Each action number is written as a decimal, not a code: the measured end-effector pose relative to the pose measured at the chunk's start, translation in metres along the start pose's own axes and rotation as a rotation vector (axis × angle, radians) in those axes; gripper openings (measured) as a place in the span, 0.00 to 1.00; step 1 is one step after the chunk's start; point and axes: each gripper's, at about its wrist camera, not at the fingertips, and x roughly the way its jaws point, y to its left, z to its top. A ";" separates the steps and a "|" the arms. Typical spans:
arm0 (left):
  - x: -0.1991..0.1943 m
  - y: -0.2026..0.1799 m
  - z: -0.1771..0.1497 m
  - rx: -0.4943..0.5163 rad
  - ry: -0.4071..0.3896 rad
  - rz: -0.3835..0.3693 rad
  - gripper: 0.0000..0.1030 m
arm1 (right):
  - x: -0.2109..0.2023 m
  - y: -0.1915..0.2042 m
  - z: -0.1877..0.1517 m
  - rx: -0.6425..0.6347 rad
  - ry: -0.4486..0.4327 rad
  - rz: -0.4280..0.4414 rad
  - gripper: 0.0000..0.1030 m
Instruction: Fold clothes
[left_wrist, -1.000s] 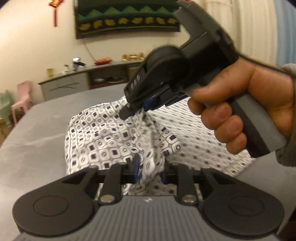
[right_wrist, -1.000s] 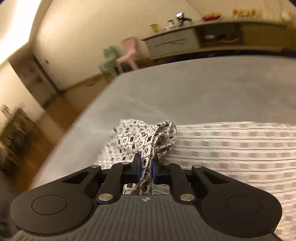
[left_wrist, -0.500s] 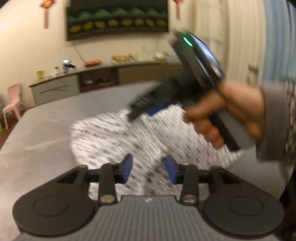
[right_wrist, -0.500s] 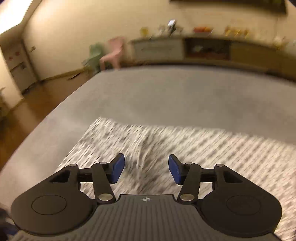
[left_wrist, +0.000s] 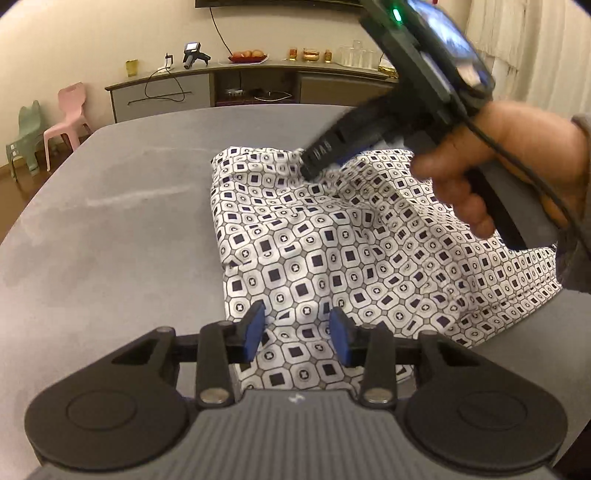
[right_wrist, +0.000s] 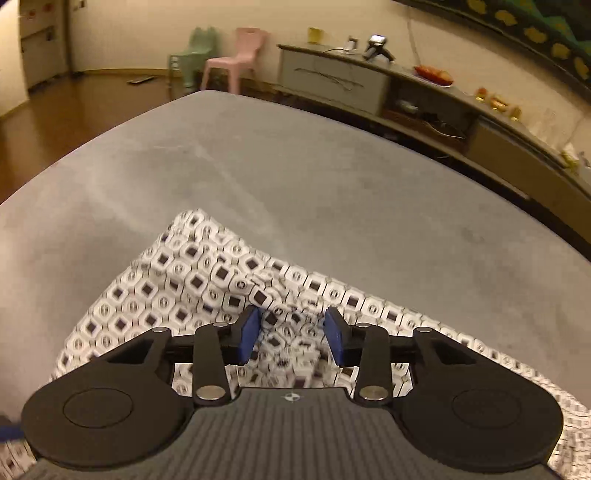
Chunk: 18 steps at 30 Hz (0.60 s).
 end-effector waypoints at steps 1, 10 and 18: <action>-0.002 -0.001 -0.003 0.004 -0.001 0.003 0.37 | -0.007 0.008 0.003 -0.002 -0.034 0.015 0.40; -0.003 0.006 -0.006 0.001 -0.009 0.011 0.38 | 0.058 0.052 0.034 -0.074 0.035 0.193 0.41; -0.015 0.017 -0.009 -0.102 -0.006 -0.003 0.36 | 0.015 0.021 -0.005 0.046 -0.009 0.267 0.40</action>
